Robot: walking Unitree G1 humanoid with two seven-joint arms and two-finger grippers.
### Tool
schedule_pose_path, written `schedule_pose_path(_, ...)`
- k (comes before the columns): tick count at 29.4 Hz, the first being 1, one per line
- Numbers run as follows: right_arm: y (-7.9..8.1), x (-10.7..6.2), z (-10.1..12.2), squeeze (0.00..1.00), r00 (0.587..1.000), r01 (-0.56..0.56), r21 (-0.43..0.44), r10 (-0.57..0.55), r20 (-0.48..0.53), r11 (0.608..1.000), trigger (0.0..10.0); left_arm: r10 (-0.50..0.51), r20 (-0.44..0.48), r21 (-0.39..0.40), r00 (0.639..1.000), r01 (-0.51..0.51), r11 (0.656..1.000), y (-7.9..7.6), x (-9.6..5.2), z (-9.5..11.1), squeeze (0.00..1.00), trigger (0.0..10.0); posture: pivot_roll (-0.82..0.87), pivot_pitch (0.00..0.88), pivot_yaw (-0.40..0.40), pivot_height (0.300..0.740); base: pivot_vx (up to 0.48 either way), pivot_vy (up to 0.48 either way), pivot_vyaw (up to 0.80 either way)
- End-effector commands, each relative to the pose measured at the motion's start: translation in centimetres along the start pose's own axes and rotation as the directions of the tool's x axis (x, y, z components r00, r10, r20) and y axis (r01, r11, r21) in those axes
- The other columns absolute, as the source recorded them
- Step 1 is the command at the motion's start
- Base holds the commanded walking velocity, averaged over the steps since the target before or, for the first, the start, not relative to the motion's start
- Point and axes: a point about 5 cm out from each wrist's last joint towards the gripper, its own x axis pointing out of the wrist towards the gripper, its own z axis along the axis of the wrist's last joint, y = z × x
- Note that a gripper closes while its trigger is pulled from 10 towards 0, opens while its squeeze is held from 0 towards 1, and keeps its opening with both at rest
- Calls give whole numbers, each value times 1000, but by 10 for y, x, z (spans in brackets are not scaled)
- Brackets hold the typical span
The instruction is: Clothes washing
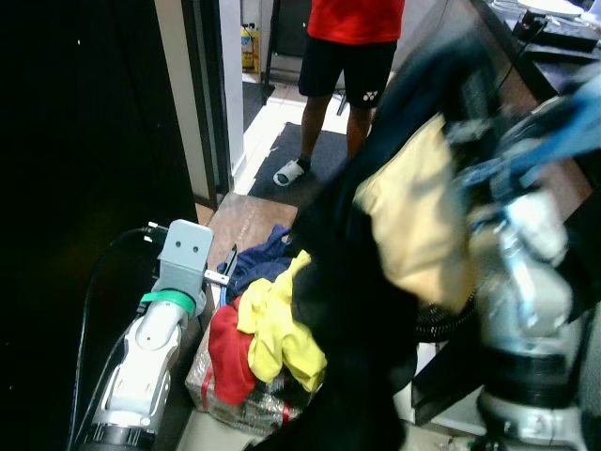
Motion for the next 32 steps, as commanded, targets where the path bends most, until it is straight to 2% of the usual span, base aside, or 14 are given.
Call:
schedule_pose_path(1, 3, 1, 5, 0, 1000, -7, -9, 7, 17, 1000, 10000, -14, -29, -3, 999, 14, 1000, -4, -3, -6, 0, 10000, 124, 0, 7, 740, 0, 0, 0)
schedule_pose_path(2, 3, -3, -10, 0, 999, 26, 12, -26, -43, 1000, 10000, -16, -33, -6, 999, 15, 1000, -4, -3, -6, 0, 10000, 124, 0, 9, 740, 0, 0, 0)
schedule_pose_path(8, 8, -8, -28, 0, 990, 84, 29, -80, -113, 996, 10000, -20, -37, -12, 999, 19, 1000, -6, -5, -6, 0, 10000, 133, 0, 4, 740, 0, 0, 0)
schedule_pose_path(9, 10, -8, -32, 0, 984, 118, 22, -114, -134, 993, 10000, -11, -38, -42, 999, 9, 999, -5, -5, -5, 0, 10000, 135, 0, 1, 740, 0, 0, 0)
schedule_pose_path(14, 13, -5, -31, 0, 983, 130, 8, -128, -134, 991, 10000, 12, -16, -83, 1000, -14, 996, -1, -2, 6, 0, 10000, 144, 0, -3, 740, 0, 0, 0)
schedule_pose_path(22, 15, 0, -24, 0, 989, 121, 2, -121, -91, 993, 10000, 14, 6, -76, 1000, -14, 997, 1, 0, 13, 0, 10000, 147, 0, -2, 740, 0, 0, 0)
schedule_pose_path(32, 20, -4, -28, 0, 988, 120, -14, -121, -97, 993, 10000, 2, 14, -77, 1000, -1, 997, -2, 0, 18, 0, 10000, 146, 0, 2, 740, 0, 0, 0)
